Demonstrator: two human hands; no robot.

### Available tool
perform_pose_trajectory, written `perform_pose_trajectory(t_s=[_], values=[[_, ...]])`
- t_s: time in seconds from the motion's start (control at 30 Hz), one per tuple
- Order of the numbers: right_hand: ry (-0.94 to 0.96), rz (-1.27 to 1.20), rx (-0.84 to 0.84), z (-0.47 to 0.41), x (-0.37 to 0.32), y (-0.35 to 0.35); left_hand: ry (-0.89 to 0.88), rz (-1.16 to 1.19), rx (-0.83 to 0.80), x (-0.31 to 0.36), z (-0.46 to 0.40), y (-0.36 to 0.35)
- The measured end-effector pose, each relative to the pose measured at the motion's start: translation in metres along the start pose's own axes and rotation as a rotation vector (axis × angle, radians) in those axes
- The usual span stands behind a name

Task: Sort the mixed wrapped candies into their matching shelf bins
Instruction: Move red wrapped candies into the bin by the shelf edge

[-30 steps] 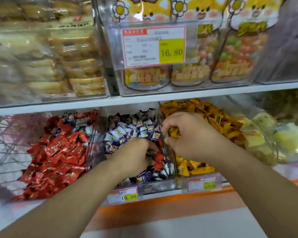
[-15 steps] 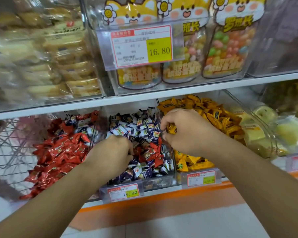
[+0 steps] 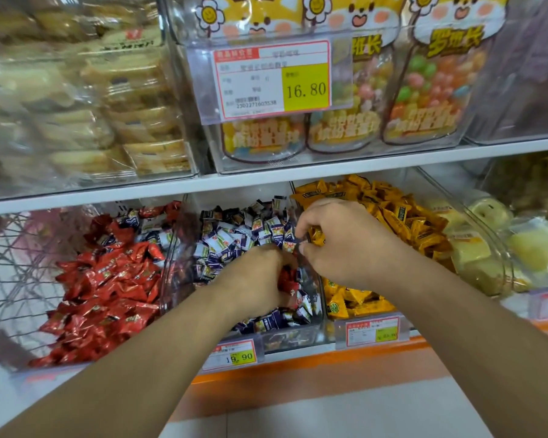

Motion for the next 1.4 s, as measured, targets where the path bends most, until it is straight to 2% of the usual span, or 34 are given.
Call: perform_pose_trajectory(t_s=[0.27,0.43,0.57,0.7,0.83,0.97,1.1,1.2,1.3,1.4], values=[[0.007,0.013,-0.008,0.001,-0.002,0.001,0.000,0.007,0.077,-0.005,-0.005,0.005],[0.011,0.015,-0.006,0.001,-0.002,0.000,0.006,0.015,0.067,-0.005,-0.005,0.002],[0.018,0.012,-0.003,0.002,-0.003,0.002,0.028,0.035,0.166,-0.005,-0.002,0.015],[0.020,0.024,0.001,0.002,-0.003,0.002,0.159,0.249,0.320,-0.016,0.013,0.040],[0.009,0.033,0.003,0.003,-0.008,0.003,0.260,0.519,0.403,-0.029,0.041,0.063],[0.086,-0.132,0.018,0.009,-0.035,-0.001,0.289,0.824,0.428,-0.032,0.077,0.079],[0.124,-0.281,-0.013,0.014,-0.063,-0.023,0.306,0.969,0.444,-0.036,0.104,0.087],[0.101,-0.381,0.032,0.011,-0.073,-0.033,0.309,0.971,0.446,-0.047,0.117,0.094],[0.061,-0.490,-0.001,0.008,-0.080,-0.045,0.297,0.924,0.445,-0.059,0.126,0.102],[0.031,-0.557,-0.001,0.005,-0.084,-0.051,0.316,0.851,0.541,-0.086,0.133,0.119]])
Point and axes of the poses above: each hand's wrist, its own z-axis away from the middle knuckle, its own y-axis out of the back of the hand, x = y × z, the point moved 8 cm from there along -z, towards the middle knuckle, and after that the axes turned 6 degrees about x, right-handed, at the moved point
